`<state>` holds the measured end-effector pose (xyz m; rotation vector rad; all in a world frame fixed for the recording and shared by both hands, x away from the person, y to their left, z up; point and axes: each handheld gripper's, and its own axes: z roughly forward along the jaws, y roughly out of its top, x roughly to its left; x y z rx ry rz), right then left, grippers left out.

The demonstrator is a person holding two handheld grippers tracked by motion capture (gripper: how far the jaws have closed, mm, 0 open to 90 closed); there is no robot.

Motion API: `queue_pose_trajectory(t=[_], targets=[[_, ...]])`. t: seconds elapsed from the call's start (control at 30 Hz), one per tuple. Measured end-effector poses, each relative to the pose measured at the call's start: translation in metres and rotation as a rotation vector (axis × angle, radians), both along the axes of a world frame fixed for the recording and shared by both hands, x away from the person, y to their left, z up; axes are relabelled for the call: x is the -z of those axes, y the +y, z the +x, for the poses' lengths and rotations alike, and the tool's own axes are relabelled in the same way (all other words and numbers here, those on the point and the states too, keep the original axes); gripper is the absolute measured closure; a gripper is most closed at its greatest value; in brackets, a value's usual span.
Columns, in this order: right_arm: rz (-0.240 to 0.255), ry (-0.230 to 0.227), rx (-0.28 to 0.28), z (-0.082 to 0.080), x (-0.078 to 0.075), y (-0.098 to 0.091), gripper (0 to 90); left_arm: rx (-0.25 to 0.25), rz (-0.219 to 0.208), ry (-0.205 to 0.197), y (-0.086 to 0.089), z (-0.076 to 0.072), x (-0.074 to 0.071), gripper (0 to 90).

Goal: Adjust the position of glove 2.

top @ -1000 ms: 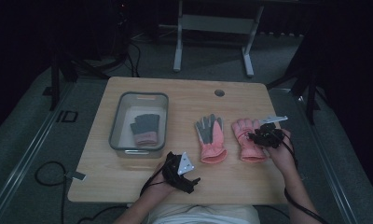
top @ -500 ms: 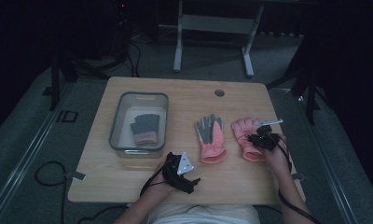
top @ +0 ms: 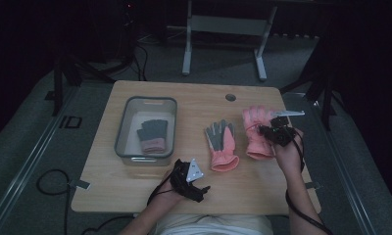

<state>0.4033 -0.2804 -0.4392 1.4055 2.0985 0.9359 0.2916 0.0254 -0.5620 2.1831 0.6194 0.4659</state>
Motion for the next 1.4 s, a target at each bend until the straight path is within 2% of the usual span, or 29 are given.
queue_pose_trajectory(t=[0.13, 0.3, 0.5, 0.6, 0.73, 0.8, 0.93, 1.1, 1.27, 1.4], targets=[[0.025, -0.015, -0.010, -0.007, -0.012, 0.023, 87.2, -0.015, -0.011, -0.006, 0.001, -0.001, -0.002, 2.4], [0.006, -0.030, -0.053, -0.014, -0.023, 0.058, 87.2, -0.034, -0.009, -0.008, 0.001, -0.001, -0.003, 1.7], [0.010, -0.024, -0.100, -0.019, -0.022, 0.087, 87.2, -0.062, -0.025, -0.034, 0.003, -0.002, -0.005, 1.3], [0.019, -0.005, -0.132, -0.021, -0.015, 0.099, 87.2, -0.068, -0.038, -0.040, 0.004, -0.003, -0.008, 1.3], [-0.021, 0.026, -0.142, -0.020, 0.001, 0.110, 87.1, -0.066, -0.046, -0.031, 0.005, -0.003, -0.008, 1.1], [-0.043, 0.036, -0.139, -0.018, 0.008, 0.111, 87.1, -0.065, -0.047, -0.031, 0.004, -0.003, -0.008, 1.1], [-0.051, 0.062, -0.110, -0.012, 0.019, 0.108, 87.1, -0.059, -0.046, -0.029, 0.004, -0.003, -0.007, 1.1], [-0.067, 0.084, -0.107, -0.004, 0.031, 0.107, 86.9, -0.050, -0.036, -0.021, 0.002, -0.002, -0.006, 1.1], [-0.063, 0.105, -0.104, 0.001, 0.048, 0.109, 85.4, -0.041, -0.026, -0.014, 0.001, -0.003, -0.005, 1.1], [-0.060, 0.105, -0.113, 0.002, 0.061, 0.111, 85.3, -0.040, -0.028, -0.013, 0.001, -0.003, -0.004, 1.1]])
